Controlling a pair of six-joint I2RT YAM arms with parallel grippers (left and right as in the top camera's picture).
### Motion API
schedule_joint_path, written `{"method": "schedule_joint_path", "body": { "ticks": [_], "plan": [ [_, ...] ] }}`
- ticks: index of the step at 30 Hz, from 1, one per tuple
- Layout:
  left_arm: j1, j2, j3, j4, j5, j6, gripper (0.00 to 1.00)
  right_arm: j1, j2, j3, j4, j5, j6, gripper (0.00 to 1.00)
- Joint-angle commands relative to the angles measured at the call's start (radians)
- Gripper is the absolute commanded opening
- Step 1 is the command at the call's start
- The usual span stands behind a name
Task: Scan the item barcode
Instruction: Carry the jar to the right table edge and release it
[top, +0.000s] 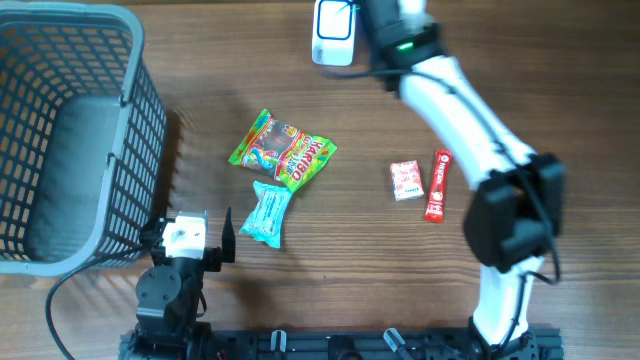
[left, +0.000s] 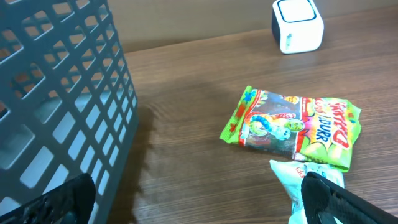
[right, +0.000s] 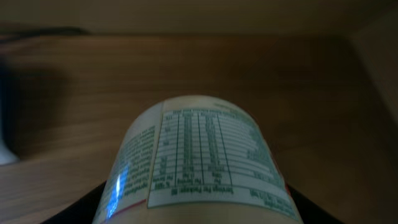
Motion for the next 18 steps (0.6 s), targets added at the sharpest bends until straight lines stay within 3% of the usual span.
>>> {"method": "schedule_joint_path", "body": {
  "ticks": [1, 4, 6, 12, 15, 18],
  "plan": [
    [-0.007, -0.002, -0.018, 0.000, 0.025, 0.015, 1.00, -0.166, -0.024, 0.010, -0.153, 0.035, 0.222, 0.64],
    [-0.007, 0.003, -0.040, 0.004, 0.028, -0.011, 1.00, -0.327, -0.015, 0.002, -0.224, -0.042, 0.254, 0.64],
    [-0.007, 0.006, -0.040, 0.007, 0.028, -0.014, 1.00, -0.508, -0.012, -0.005, -0.223, -0.222, 0.249, 0.64],
    [-0.007, 0.006, -0.040, 0.007, 0.028, -0.014, 1.00, -0.843, 0.031, -0.005, -0.183, -0.561, 0.250, 0.64],
    [-0.007, 0.006, -0.040, 0.007, 0.028, -0.014, 1.00, -0.948, 0.084, -0.005, -0.179, -0.598, 0.280, 0.64],
    [-0.007, 0.006, -0.040, 0.007, 0.028, -0.014, 1.00, -1.010, 0.145, -0.006, -0.169, -0.603, 0.283, 0.72]
  ]
}}
